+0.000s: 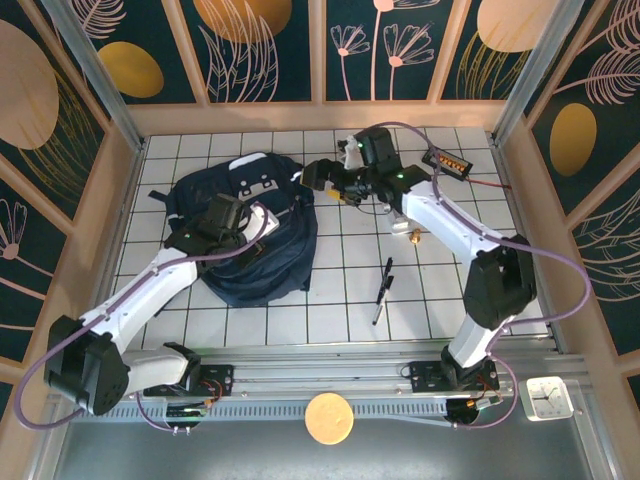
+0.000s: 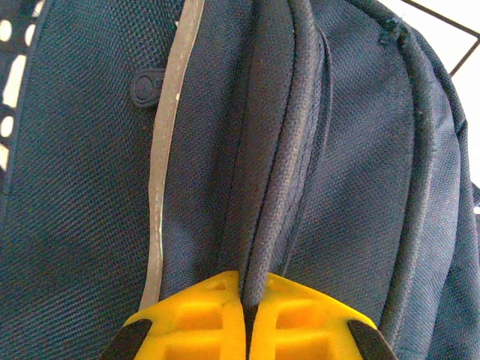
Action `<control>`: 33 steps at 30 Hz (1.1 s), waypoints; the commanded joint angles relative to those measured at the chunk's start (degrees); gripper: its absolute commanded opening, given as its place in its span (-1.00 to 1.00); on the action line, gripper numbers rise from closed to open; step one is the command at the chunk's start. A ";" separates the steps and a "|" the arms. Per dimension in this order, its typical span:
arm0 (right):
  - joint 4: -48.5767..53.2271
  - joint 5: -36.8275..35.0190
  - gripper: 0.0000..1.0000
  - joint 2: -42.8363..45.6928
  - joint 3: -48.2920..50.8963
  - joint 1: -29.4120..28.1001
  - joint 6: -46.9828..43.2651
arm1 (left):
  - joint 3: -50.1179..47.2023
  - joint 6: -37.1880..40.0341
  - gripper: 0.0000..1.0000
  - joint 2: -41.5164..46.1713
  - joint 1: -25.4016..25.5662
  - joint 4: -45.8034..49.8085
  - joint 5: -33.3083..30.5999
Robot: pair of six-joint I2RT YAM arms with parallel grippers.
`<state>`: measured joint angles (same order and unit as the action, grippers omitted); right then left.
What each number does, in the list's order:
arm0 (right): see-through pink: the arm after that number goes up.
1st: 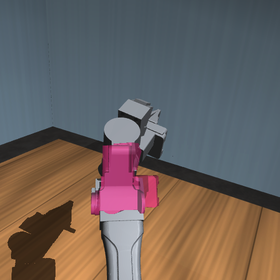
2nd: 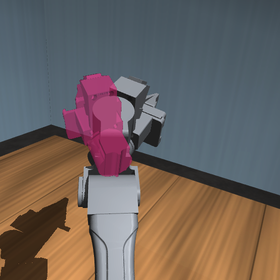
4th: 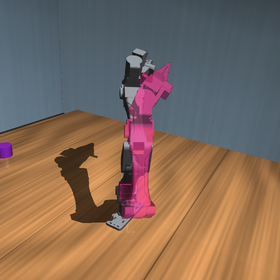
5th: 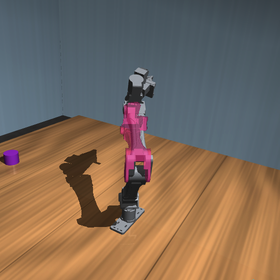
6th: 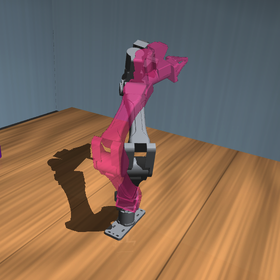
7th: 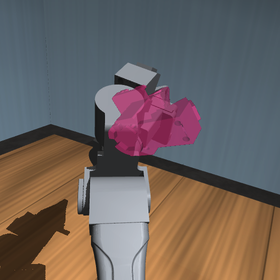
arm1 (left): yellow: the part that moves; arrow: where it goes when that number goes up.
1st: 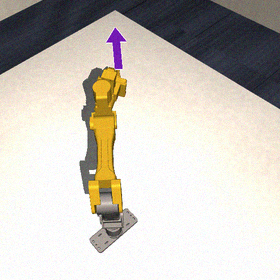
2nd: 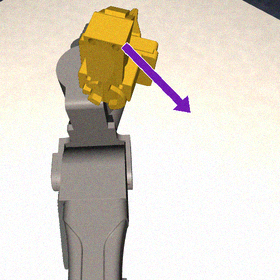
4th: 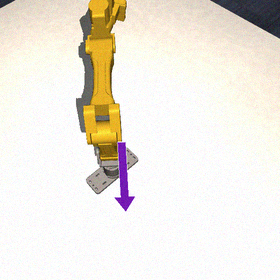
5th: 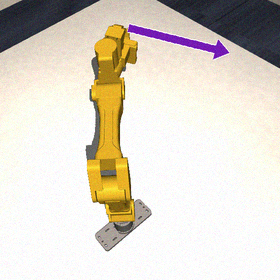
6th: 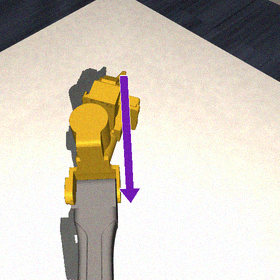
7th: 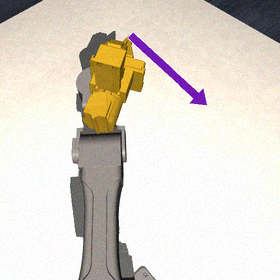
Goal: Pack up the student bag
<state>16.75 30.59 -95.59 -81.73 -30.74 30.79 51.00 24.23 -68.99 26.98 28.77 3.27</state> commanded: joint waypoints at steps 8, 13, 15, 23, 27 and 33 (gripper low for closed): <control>-18.22 16.60 0.94 6.50 20.57 6.19 -67.29 | -0.32 4.73 -1.00 8.48 0.00 4.58 12.11; -14.05 23.61 0.60 -1.00 14.50 6.05 -71.86 | 0.29 4.78 -1.00 12.19 0.00 4.53 11.38; -18.18 24.13 0.60 -2.66 15.10 5.14 -70.68 | 1.04 5.19 -1.00 11.92 0.00 5.64 10.79; -25.61 25.45 0.59 -11.09 9.04 1.82 -66.72 | -0.72 3.65 -1.00 11.51 0.01 4.38 10.72; -23.66 26.60 0.57 -12.63 7.42 0.53 -67.94 | -1.20 3.34 -1.00 12.26 0.00 4.44 10.38; -20.04 27.77 0.44 -14.37 6.79 -1.33 -70.06 | -1.69 4.38 -1.00 13.26 0.00 5.43 9.74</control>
<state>-5.56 56.07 -108.20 -72.90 -30.94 -36.93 49.28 27.66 -57.87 26.74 37.06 10.55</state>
